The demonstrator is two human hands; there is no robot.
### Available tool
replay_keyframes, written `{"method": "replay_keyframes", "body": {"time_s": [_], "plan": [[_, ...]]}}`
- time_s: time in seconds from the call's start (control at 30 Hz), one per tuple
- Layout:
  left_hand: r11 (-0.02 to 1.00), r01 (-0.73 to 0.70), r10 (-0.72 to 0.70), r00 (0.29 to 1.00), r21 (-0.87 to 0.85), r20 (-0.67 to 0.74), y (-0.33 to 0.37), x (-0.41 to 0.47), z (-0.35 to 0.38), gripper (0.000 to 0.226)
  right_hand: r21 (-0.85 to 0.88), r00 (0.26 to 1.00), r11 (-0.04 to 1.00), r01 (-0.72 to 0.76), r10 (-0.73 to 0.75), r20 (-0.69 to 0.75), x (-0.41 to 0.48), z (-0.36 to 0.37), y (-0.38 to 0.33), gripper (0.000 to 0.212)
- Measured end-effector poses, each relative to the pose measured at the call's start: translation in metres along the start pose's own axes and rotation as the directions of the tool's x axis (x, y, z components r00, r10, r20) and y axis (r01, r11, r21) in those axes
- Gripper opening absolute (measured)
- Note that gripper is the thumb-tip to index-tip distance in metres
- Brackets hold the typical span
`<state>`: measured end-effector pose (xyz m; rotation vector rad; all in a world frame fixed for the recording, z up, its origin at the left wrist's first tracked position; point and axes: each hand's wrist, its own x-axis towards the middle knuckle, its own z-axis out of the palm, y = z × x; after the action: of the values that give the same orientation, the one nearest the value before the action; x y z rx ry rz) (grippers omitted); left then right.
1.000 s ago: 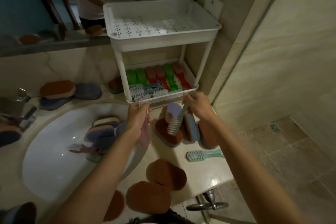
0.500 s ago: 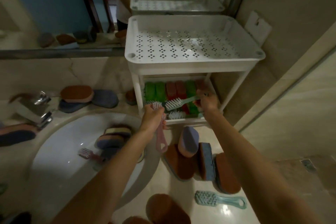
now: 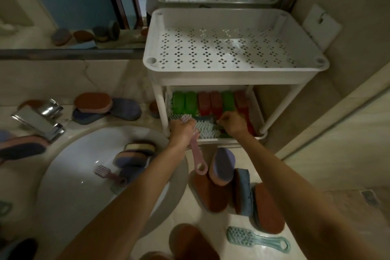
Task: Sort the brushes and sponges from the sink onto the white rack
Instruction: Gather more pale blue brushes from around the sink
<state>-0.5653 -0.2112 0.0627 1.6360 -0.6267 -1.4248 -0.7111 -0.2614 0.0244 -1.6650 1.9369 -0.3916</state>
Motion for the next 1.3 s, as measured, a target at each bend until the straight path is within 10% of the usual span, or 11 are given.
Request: {"method": "replay_keyframes", "body": {"time_s": [0.23,0.37,0.6,0.73,0.83,0.9,1.17,1.3], "plan": [[0.989,0.027,-0.033,0.999,-0.147,-0.036,0.004,0.009,0.002,0.021,0.125,0.987,0.983,0.137,-0.125,-0.099,-0.016,-0.005,-0.008,0.018],[0.978,-0.005,-0.009,0.998,-0.21,-0.066,0.008,0.011,0.011,0.046,0.437,0.959,0.886,0.155,-0.241,0.148,-0.036,-0.025,-0.025,0.009],[0.856,0.079,-0.071,0.997,-0.511,0.035,0.013,0.012,0.024,0.053,0.012,0.881,0.884,0.468,-0.467,0.073,-0.037,-0.026,-0.023,0.018],[0.996,-0.016,0.017,1.0,-0.09,0.014,0.008,0.011,0.013,0.042,-0.05,0.881,0.881,0.471,-0.472,-0.021,-0.019,-0.025,-0.021,0.018],[0.951,-0.157,0.169,0.985,0.268,-0.023,0.002,0.012,0.0,0.013,-0.118,0.896,0.89,0.441,-0.444,-0.004,-0.004,-0.025,-0.015,0.023],[0.89,-0.208,0.214,0.976,0.405,0.031,-0.007,0.02,-0.008,0.032,-0.159,0.906,0.893,0.421,-0.42,0.042,0.004,-0.023,-0.011,0.023],[0.826,-0.222,0.209,0.974,0.517,0.085,-0.014,0.014,-0.017,0.017,-0.189,0.906,0.886,0.423,-0.411,0.103,0.015,-0.006,-0.006,0.014],[0.805,-0.234,0.238,0.969,0.545,0.064,-0.019,0.023,-0.019,0.044,-0.244,0.904,0.87,0.428,-0.414,0.108,0.014,-0.005,-0.007,0.011]]}}
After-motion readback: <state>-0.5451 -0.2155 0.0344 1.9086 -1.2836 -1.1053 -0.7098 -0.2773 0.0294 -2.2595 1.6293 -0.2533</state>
